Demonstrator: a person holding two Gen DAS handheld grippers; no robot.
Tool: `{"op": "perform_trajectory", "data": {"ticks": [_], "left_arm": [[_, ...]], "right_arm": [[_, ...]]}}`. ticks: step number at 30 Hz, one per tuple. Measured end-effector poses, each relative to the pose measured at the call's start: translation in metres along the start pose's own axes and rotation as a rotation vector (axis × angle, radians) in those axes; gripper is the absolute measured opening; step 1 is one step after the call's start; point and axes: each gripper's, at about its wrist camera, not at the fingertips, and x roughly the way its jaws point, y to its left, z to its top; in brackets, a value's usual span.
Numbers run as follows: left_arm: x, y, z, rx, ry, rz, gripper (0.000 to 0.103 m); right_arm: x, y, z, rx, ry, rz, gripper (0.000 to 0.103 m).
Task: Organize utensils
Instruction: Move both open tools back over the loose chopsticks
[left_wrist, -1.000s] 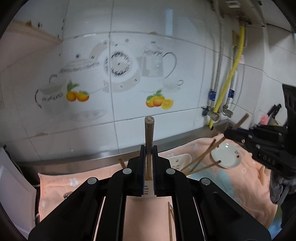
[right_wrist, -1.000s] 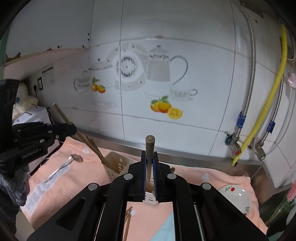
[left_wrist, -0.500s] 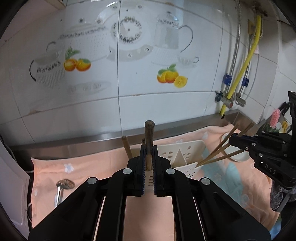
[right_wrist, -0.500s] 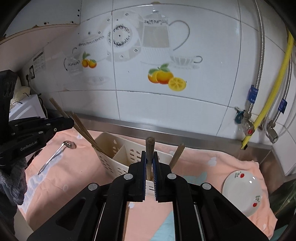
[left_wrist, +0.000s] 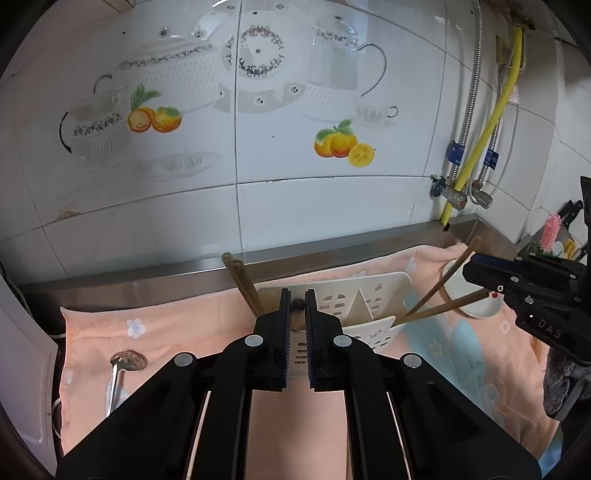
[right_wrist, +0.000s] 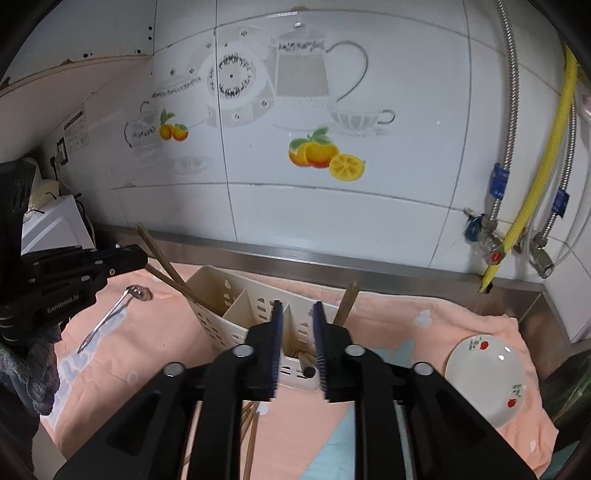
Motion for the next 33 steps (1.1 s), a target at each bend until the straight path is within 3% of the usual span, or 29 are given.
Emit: {"op": "perform_trajectory", "data": {"ticks": [3,5,9,11,15,17,22,27,33], "left_arm": [[-0.008,-0.002,-0.002,0.003,-0.008,0.000,0.010],[-0.014,-0.003,-0.005,0.004,-0.015,0.001,0.019],[-0.026,-0.004,-0.015,0.005,-0.022,0.003,0.027],[-0.033,-0.003,-0.019,0.001,-0.030,0.011,0.044],[-0.048,-0.002,-0.032,0.000,-0.046,0.018,0.057],[-0.055,-0.001,-0.038,0.002,-0.060,0.028,0.071],[-0.070,0.000,-0.056,-0.007,-0.074,0.037,0.086],[-0.078,0.003,-0.082,-0.022,-0.070,0.050,0.091],[-0.083,0.004,-0.109,-0.052,-0.055,0.042,0.095]], "right_arm": [[-0.012,0.000,-0.001,0.003,-0.023,0.002,0.028],[-0.020,0.002,-0.003,-0.002,-0.036,-0.004,0.031],[-0.037,0.004,-0.012,-0.002,-0.056,-0.007,0.043],[-0.045,0.004,-0.017,0.002,-0.063,-0.008,0.045],[-0.058,0.003,-0.029,0.014,-0.077,-0.017,0.057],[-0.063,0.002,-0.035,0.019,-0.081,-0.018,0.061],[-0.074,0.001,-0.053,0.038,-0.087,-0.027,0.073],[-0.084,0.003,-0.073,0.053,-0.100,-0.042,0.089],[-0.088,0.005,-0.103,0.063,-0.083,-0.033,0.092]]}}
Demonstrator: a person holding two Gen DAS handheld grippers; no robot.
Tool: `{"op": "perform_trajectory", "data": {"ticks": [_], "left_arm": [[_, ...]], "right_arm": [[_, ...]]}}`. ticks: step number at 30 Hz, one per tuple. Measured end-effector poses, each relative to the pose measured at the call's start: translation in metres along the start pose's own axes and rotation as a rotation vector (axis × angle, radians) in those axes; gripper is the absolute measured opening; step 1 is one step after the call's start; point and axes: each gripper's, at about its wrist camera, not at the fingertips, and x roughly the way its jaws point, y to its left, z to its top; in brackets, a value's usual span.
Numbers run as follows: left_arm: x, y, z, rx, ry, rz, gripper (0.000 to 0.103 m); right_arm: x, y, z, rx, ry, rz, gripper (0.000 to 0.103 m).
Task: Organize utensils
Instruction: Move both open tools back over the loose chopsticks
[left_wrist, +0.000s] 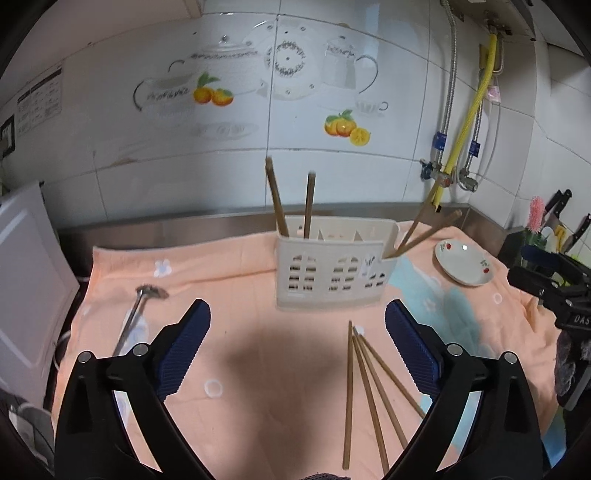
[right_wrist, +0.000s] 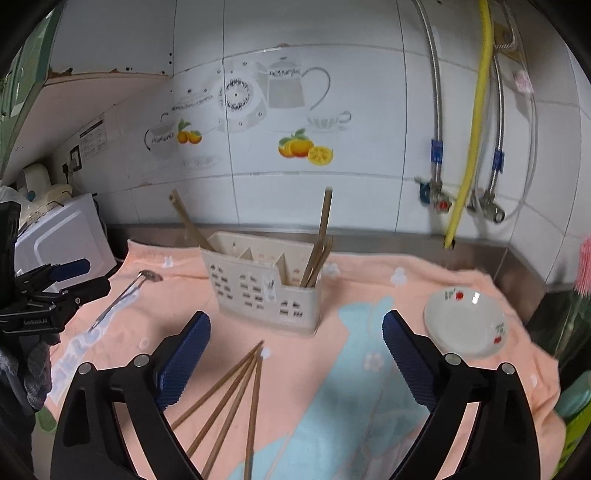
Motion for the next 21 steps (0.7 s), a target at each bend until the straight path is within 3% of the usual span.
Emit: {"op": "perform_trajectory", "data": {"ticks": [21], "left_arm": [[-0.008,0.002,-0.082,-0.062,0.078,0.025,0.098]], "right_arm": [[0.012,0.029,-0.118,-0.022,0.140,0.026,0.093]]}}
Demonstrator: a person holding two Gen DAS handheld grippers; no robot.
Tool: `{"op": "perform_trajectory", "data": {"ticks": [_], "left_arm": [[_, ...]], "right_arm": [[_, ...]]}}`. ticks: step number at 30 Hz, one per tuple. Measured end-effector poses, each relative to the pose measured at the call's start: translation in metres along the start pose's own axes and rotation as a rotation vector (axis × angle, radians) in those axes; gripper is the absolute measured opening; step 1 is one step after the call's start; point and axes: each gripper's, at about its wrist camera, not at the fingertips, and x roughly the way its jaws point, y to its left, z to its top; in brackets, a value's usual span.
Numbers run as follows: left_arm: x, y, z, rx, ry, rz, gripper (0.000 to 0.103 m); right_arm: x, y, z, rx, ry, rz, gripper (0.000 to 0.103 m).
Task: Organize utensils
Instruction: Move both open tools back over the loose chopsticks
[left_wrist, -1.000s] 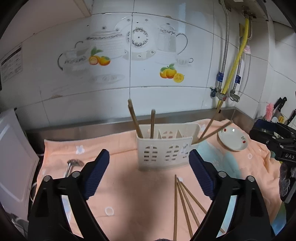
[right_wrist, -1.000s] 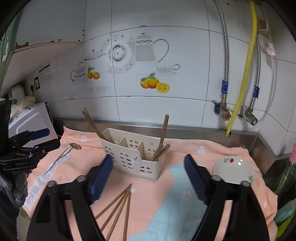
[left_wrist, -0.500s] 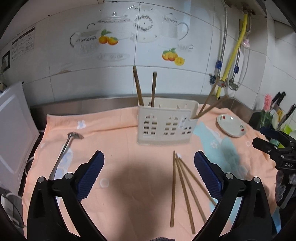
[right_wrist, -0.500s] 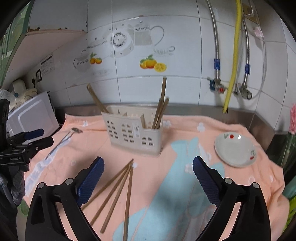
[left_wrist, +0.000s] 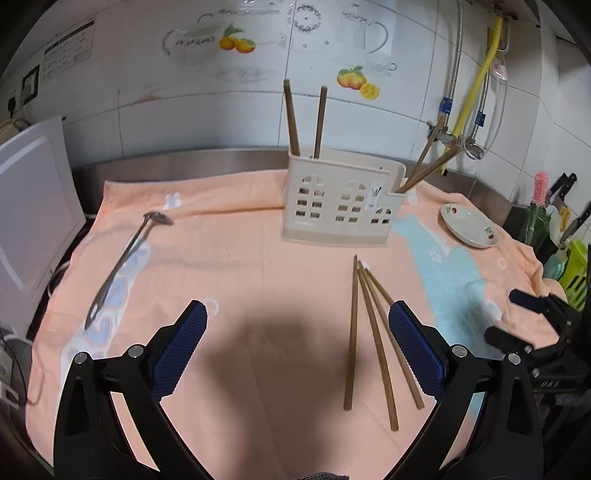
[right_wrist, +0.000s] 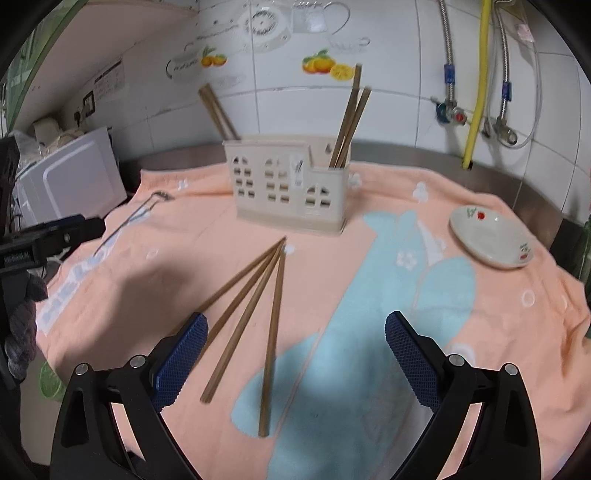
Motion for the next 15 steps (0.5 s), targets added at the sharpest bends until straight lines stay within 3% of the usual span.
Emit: {"op": "perform_trajectory", "data": {"ticks": [11,15], "left_arm": [[0.008,0.009,-0.026,-0.033,0.050,0.017,0.098],[0.008,0.012,-0.030,-0.041,0.054,0.021,0.098]], "right_arm": [[0.021,0.022,-0.035,-0.023,0.046,0.013,0.092],[0.025,0.021,-0.041,-0.005,0.066,0.025,0.080]]}}
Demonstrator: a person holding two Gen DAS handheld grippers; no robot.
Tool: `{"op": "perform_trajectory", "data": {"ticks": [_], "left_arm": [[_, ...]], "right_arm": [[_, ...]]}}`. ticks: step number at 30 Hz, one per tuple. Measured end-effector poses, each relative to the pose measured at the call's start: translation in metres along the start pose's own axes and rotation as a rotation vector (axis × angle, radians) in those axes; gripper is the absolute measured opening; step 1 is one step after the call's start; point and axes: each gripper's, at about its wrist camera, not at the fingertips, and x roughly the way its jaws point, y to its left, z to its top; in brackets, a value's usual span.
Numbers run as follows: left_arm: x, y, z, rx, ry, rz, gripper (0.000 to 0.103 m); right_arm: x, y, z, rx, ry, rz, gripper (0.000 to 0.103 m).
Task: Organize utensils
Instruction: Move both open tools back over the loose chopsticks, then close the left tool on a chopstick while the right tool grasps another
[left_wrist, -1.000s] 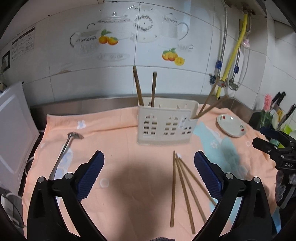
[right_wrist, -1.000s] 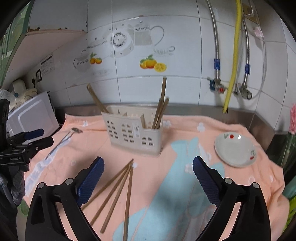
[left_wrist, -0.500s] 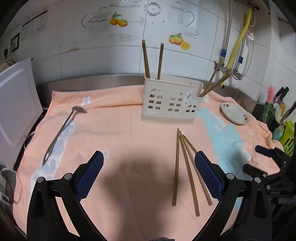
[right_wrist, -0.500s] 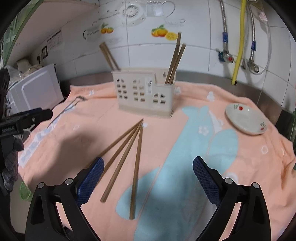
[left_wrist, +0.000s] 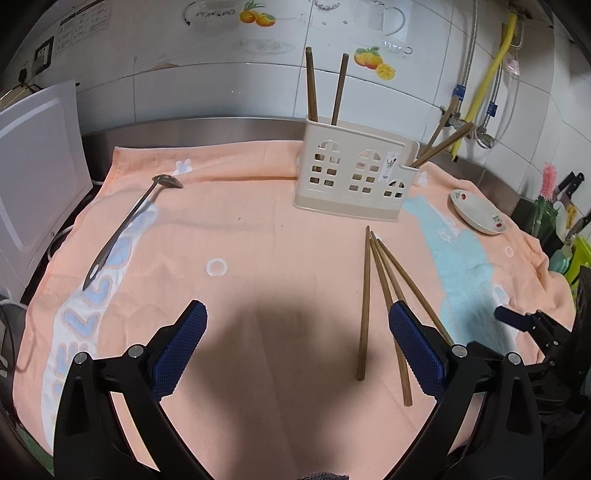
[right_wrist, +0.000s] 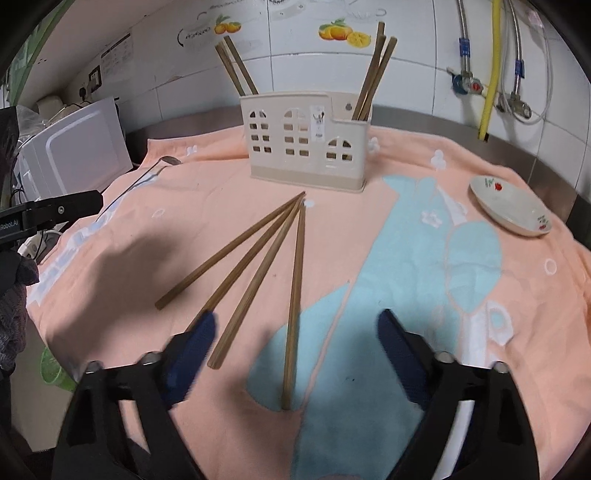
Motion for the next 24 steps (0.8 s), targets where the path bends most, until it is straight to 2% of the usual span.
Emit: {"op": "perform_trajectory", "data": {"ticks": [1,3,5,12,24], "left_arm": [[0.000,0.000,-0.001,0.001,0.001,0.002,0.097],[0.000,0.000,-0.002,0.000,0.004,0.000,0.098],[0.001,0.000,-0.003,0.000,0.006,0.001,0.098],[0.004,0.000,-0.008,-0.004,0.016,-0.004,0.097],[0.006,-0.002,-0.013,0.006,0.027,-0.007,0.096]], "right_arm": [[0.001,-0.001,-0.001,0.006,0.006,0.003,0.080],[0.003,0.000,-0.003,0.011,0.012,0.010,0.071],[0.005,0.000,-0.004,0.014,0.021,0.015,0.068],[0.015,0.004,-0.004,0.017,0.054,0.048,0.050],[0.028,0.003,-0.002,0.038,0.082,0.069,0.031]]}}
